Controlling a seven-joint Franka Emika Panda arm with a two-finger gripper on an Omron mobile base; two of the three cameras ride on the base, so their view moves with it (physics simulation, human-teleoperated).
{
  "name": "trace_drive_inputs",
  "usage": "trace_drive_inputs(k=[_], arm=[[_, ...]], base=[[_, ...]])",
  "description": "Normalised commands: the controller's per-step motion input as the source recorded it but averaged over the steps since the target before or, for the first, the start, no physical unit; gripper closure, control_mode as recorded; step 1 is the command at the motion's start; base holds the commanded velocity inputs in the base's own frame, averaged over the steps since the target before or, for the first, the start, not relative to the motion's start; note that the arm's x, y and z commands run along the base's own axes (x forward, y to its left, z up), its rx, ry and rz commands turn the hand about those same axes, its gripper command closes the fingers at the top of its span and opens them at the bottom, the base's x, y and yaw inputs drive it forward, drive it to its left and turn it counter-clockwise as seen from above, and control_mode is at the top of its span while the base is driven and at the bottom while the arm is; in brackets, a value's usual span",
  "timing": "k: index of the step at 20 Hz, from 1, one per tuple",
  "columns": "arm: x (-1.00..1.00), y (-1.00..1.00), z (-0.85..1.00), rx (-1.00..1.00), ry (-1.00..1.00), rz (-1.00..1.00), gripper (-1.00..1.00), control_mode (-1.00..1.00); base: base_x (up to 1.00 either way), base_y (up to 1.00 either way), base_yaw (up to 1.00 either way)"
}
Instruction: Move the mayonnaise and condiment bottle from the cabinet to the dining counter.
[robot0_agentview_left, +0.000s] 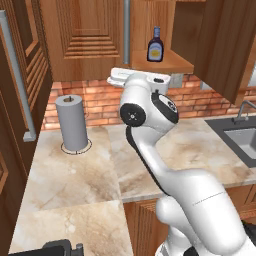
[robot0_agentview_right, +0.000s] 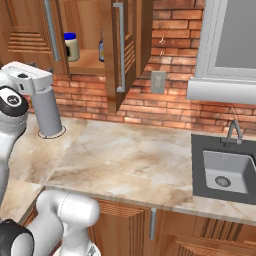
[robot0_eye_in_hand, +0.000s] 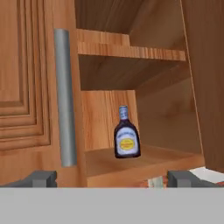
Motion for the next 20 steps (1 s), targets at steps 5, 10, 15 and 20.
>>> trace_drive_inputs(k=[5,10,15,20], arm=[[0.73,0.33,0.00,0.00,-0.14,0.17,-1.00,-1.00],[0.55,0.21,0.05,0.00,-0.07,0.03,-1.00,-1.00],[0.47,0.13,0.12,-0.04,-0.01,0.00,-1.00,-1.00],[0.50,0.17,0.07,-0.03,0.00,0.00,-1.00,-1.00]], base=[[0.00,0.00,0.00],[0.00,0.00,0.00],[0.00,0.00,0.00],[0.00,0.00,0.00]])
